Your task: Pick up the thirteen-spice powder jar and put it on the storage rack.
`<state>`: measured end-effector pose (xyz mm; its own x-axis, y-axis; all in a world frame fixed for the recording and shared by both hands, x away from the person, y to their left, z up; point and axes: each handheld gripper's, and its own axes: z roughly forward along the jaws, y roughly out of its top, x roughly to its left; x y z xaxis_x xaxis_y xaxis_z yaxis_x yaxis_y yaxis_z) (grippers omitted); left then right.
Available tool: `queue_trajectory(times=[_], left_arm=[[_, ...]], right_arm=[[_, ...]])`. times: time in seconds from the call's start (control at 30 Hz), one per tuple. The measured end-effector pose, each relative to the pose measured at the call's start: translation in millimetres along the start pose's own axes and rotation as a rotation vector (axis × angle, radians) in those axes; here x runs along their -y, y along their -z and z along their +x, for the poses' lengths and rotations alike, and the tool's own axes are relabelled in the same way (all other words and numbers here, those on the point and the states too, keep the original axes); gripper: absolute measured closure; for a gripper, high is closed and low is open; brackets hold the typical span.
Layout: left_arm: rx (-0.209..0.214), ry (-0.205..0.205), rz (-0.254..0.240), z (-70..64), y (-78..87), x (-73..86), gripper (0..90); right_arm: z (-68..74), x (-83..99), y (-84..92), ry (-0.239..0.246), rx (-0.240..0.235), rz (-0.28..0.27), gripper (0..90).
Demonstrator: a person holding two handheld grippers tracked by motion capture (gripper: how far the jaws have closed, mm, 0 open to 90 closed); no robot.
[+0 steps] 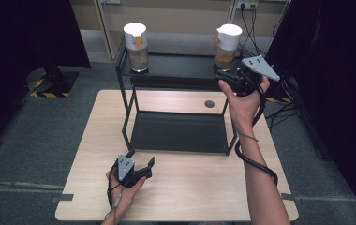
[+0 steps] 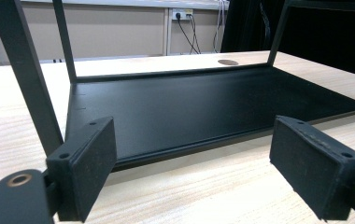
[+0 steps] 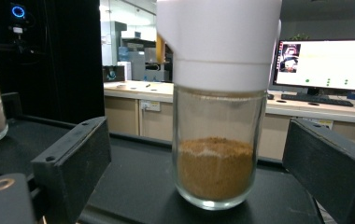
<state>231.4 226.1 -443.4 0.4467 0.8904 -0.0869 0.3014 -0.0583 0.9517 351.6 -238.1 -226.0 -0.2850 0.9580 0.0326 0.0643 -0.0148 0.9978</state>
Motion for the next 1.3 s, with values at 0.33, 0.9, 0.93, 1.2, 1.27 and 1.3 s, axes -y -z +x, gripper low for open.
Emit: queue_trajectory(times=[0.33,0.9,0.93,1.2,1.27,1.3], left_arm=[[-0.001,0.0,0.0,-0.1,0.0,0.1,14.3],[-0.002,0.001,0.0,-0.2,-0.1,0.0,14.4],[-0.002,0.002,-0.001,-0.3,0.0,0.1,14.4],[-0.002,0.0,0.0,-0.4,0.0,-0.1,14.4],[-0.002,0.001,0.0,-0.3,-0.1,0.0,14.4],[-0.002,0.002,-0.001,-0.3,0.0,0.1,14.4]], right_arm=[[2.3,10.4,10.0,0.012,-0.011,-0.015,8.1],[3.4,25.1,25.9,0.012,-0.047,-0.028,7.9],[3.3,26.4,26.9,0.009,-0.051,-0.028,7.8],[3.0,38.2,35.4,0.006,-0.072,-0.023,7.5],[3.1,40.9,37.4,0.005,-0.074,-0.022,7.5],[2.8,42.2,38.3,0.006,-0.076,-0.021,7.4]])
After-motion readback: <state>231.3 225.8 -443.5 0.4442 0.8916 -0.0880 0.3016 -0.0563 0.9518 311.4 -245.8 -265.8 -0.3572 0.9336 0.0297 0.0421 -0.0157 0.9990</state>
